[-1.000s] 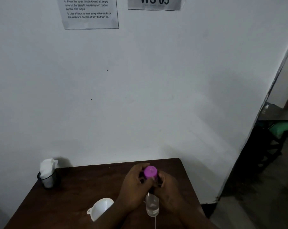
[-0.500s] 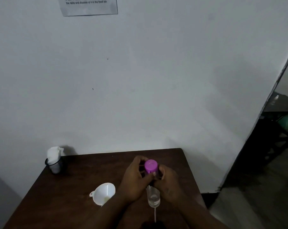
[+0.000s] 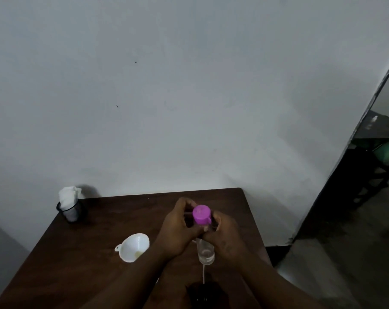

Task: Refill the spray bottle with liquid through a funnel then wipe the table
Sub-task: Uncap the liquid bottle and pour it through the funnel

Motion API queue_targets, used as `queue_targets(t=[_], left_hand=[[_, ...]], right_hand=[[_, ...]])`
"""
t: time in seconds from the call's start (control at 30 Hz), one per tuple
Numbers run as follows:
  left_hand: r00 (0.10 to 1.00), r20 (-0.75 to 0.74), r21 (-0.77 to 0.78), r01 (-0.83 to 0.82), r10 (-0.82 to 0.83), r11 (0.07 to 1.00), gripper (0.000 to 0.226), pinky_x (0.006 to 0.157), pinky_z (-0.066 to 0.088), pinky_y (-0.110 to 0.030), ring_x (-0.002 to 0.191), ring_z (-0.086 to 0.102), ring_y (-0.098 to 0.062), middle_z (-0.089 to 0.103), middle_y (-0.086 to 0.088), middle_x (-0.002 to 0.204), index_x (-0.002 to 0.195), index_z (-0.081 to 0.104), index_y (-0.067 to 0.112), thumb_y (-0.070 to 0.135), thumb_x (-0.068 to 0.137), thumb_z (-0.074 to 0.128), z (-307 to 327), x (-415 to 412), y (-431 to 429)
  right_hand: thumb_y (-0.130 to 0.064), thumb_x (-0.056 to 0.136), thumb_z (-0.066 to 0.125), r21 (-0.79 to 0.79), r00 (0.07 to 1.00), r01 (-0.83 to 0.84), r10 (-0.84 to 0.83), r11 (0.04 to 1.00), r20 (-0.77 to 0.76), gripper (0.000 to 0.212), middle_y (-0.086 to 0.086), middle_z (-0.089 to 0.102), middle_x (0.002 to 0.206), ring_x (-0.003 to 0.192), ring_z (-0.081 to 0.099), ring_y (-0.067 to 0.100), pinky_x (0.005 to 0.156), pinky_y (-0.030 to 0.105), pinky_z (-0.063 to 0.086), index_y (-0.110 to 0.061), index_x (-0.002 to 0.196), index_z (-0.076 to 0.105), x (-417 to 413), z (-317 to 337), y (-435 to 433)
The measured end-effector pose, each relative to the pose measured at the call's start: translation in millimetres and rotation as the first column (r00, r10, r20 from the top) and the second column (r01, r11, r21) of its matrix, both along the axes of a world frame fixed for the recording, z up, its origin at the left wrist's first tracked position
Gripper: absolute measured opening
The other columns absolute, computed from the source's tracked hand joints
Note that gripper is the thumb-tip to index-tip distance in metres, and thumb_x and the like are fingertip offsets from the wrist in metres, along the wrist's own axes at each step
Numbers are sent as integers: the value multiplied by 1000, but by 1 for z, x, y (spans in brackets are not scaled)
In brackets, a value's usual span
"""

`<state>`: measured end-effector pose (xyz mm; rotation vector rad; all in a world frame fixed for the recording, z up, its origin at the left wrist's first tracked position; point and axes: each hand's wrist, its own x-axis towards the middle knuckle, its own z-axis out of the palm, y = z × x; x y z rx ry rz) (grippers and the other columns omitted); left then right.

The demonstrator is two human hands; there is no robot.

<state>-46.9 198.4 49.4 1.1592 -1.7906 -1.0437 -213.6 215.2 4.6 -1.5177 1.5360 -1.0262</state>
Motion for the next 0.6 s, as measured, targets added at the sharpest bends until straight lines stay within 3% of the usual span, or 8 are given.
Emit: queue_targets(t=[0.07,0.17,0.23,0.3,0.37,0.43,0.53,0.6], left_hand=[[1000,-2,17,-3,3,1000,74,94,57,-37,110,65,-6,65,15,119,124,50,35,23,65,92,0,-2,-2],[993,37,70,110,-113,991,100,104,50,-29,125,56,-2,49,18,141,150,29,44,23,73,88,2,2,-7],[986,37,66,162,-164,985,82,106,49,-34,126,56,-3,51,15,142,147,40,40,20,80,83,4,4,-10],[988,38,29,145,-146,989,59,103,52,-40,121,60,-6,60,12,133,134,56,33,20,82,82,7,3,-13],[992,62,8,111,-111,994,50,98,54,-38,112,65,-6,66,12,121,120,60,29,22,77,85,10,0,-14],[995,71,13,73,-74,997,56,95,56,-36,108,65,-5,65,16,118,115,56,32,28,70,89,10,-2,-15],[990,86,53,106,-110,993,87,99,54,-31,118,60,-4,55,19,135,137,43,40,37,65,91,8,0,-17],[979,115,49,164,-168,985,90,102,51,-27,123,56,-1,48,20,142,146,37,43,35,72,87,7,3,-18]], right_hand=[[-55,60,80,-15,1000,7,-7,1000,-11,60,-8,73,102,95,68,4,88,34,59,-27,112,68,-3,-1,-1],[-43,69,84,-9,1000,4,-4,1000,-1,48,-8,73,103,96,68,5,90,33,57,-26,112,68,-7,-2,-2],[-41,72,84,-8,1000,3,-3,1000,11,45,-8,74,103,96,69,5,89,32,58,-26,112,69,-8,0,-4],[-39,75,84,-13,1000,2,-2,1000,-4,43,-8,74,102,94,69,4,87,28,58,-25,113,69,-8,0,-5],[-37,74,85,-16,1000,-5,5,1000,-12,44,-9,73,102,94,67,2,86,24,56,-26,113,67,-8,0,-7],[-37,71,87,-13,1000,-15,14,1000,-13,48,-9,72,103,97,66,1,86,20,54,-27,114,66,-8,0,-7],[-36,72,86,-3,1000,-6,6,1000,-20,49,-11,70,105,98,64,0,88,20,51,-27,115,65,-9,-2,-9],[-40,71,86,-2,1000,-7,7,1000,-19,50,-11,71,105,98,65,1,89,23,53,-27,115,66,-10,-5,-10]])
